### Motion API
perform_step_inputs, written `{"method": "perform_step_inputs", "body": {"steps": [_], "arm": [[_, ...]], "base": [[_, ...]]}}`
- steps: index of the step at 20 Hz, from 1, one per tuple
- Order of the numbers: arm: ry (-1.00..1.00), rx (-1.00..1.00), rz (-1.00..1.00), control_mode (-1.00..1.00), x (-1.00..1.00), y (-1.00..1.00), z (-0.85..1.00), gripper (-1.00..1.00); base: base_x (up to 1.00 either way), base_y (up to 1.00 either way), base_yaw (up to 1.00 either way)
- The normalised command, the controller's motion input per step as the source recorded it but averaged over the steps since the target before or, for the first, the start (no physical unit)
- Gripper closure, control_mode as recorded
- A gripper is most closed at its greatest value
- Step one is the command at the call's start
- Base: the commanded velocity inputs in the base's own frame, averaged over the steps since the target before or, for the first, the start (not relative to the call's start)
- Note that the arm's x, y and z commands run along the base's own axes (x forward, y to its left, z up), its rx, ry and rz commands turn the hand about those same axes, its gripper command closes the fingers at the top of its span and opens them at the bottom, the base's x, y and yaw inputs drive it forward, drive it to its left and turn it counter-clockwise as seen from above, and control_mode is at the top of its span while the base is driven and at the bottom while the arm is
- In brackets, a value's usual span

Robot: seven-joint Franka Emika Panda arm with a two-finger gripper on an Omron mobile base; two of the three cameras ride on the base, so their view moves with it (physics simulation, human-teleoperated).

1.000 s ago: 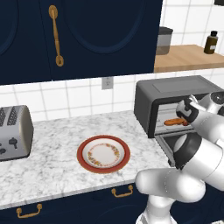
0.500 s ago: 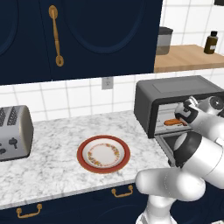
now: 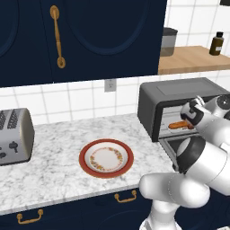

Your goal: Pick up the kebab skewer and baguette bread, and place them inside the toaster oven. Close the toaster oven door and start by setting the timer.

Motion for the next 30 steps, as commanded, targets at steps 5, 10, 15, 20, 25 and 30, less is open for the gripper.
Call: {"method": "perform_step_inputs", "body": {"steps": [5,10,15,20,25,30], "arm": [[0.09,0.0,0.0,-1.0,-0.55,-0.2,0.06,-1.0],[0.02,0.0,0.0,-1.0,-0.16,-0.08,0.0,-1.0],[0.0,-0.04,0.18,-1.0,-0.5,-0.35,-0.05,-1.0],[0.0,-0.13,0.29,-1.0,-0.24,-0.02,-0.09,-1.0],[0.0,-0.18,0.15,-1.0,-0.01,0.21,0.0,-1.0],[-0.05,-0.25,0.07,-1.0,-0.09,0.19,0.0,-1.0]], "base": [[0.0,0.0,0.0],[0.0,0.0,0.0],[0.0,0.0,0.0],[0.0,0.0,0.0],[0.0,0.0,0.0],[0.0,0.0,0.0]]}}
